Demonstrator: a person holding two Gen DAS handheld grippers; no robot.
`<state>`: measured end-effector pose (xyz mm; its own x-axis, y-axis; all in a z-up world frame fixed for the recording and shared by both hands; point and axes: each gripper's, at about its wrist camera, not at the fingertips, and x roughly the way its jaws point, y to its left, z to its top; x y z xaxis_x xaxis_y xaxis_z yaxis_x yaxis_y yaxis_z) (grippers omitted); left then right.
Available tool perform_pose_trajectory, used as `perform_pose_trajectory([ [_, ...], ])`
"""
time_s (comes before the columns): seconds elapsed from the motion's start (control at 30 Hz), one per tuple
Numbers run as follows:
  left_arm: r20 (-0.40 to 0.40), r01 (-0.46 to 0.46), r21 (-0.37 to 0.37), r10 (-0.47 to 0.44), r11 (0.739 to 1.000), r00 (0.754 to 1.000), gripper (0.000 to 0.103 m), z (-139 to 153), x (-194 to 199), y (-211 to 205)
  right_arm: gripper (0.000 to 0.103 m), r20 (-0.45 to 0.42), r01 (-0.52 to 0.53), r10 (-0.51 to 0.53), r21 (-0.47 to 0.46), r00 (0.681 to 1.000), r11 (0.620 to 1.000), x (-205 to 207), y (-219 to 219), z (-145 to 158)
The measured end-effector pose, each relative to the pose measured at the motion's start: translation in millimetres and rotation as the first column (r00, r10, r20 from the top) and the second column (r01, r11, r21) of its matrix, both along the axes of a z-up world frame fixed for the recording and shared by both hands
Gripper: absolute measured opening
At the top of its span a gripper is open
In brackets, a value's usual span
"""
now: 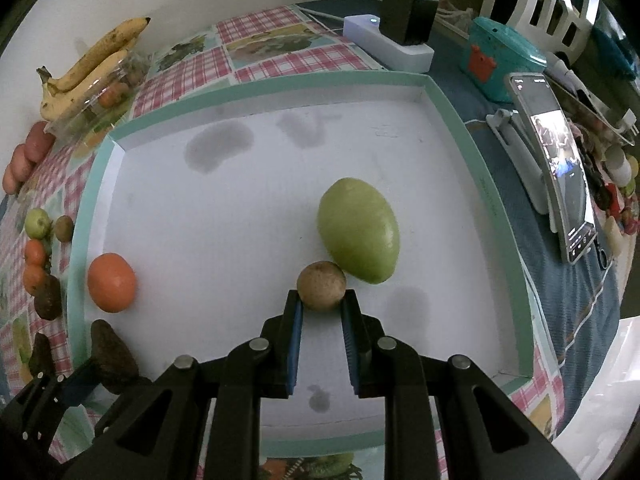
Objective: Organize fruits
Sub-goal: 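Carry the kiwi and avocado into the white tray and open both tools, then move both open tools back toward the remaining fruit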
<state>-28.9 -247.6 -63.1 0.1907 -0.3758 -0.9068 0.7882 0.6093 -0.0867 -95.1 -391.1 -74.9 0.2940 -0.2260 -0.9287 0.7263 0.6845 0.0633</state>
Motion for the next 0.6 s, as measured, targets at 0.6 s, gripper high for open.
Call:
perform_pose_trajectory([
  [0.6,0.011,0.011,-0.049,-0.010,0.999,1.000,0.069,39.7,3.4,16.8,0.035,0.063,0.044,-0.035,-0.134,0.997,0.990,-3.3,4.0,42.7],
])
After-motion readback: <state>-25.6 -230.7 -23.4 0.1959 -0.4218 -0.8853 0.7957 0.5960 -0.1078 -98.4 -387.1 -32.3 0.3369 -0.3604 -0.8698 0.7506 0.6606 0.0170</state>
